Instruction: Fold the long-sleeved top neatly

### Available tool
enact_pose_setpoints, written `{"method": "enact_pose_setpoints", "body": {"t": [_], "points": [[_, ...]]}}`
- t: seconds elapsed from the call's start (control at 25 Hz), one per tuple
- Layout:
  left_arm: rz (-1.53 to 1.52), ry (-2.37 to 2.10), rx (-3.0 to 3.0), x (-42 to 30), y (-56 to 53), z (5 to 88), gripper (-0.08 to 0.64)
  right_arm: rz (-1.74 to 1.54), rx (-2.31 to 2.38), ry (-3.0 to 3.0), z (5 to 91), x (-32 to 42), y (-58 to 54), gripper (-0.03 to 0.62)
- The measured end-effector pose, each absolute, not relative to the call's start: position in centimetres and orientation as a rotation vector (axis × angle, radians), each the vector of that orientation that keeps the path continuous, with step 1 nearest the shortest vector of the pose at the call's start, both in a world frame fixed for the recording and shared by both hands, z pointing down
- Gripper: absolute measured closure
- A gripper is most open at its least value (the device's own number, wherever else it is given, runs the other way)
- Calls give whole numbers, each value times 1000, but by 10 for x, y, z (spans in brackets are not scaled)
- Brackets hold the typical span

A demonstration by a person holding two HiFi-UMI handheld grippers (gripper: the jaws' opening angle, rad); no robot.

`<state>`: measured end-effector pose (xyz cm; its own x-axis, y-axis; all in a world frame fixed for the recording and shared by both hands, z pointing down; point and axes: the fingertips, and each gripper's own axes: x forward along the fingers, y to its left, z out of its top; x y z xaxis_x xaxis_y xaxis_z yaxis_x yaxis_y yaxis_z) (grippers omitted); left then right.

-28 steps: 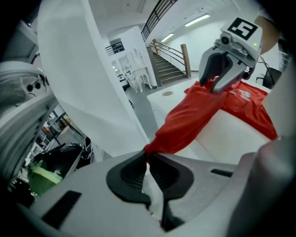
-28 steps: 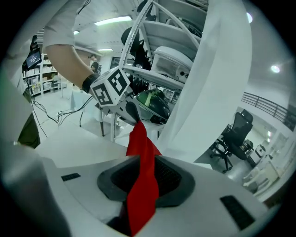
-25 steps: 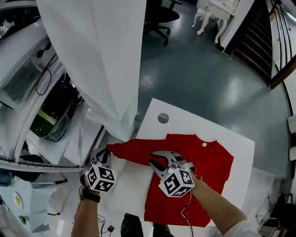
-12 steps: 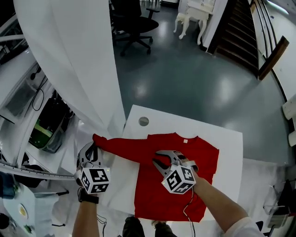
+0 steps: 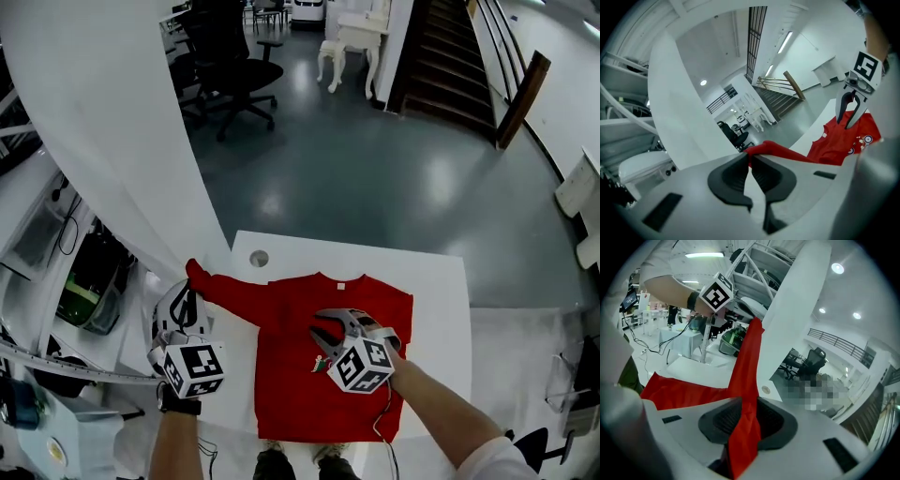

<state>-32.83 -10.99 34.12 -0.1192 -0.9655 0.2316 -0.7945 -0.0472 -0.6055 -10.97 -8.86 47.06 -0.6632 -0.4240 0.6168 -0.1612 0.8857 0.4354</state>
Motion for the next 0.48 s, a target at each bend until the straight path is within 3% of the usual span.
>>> {"method": "enact_pose_setpoints", "body": {"t": [0.48], "points": [[-908, 1648, -1857, -202, -123, 285, 532, -426, 552, -2275, 446, -30, -83, 481]]}}
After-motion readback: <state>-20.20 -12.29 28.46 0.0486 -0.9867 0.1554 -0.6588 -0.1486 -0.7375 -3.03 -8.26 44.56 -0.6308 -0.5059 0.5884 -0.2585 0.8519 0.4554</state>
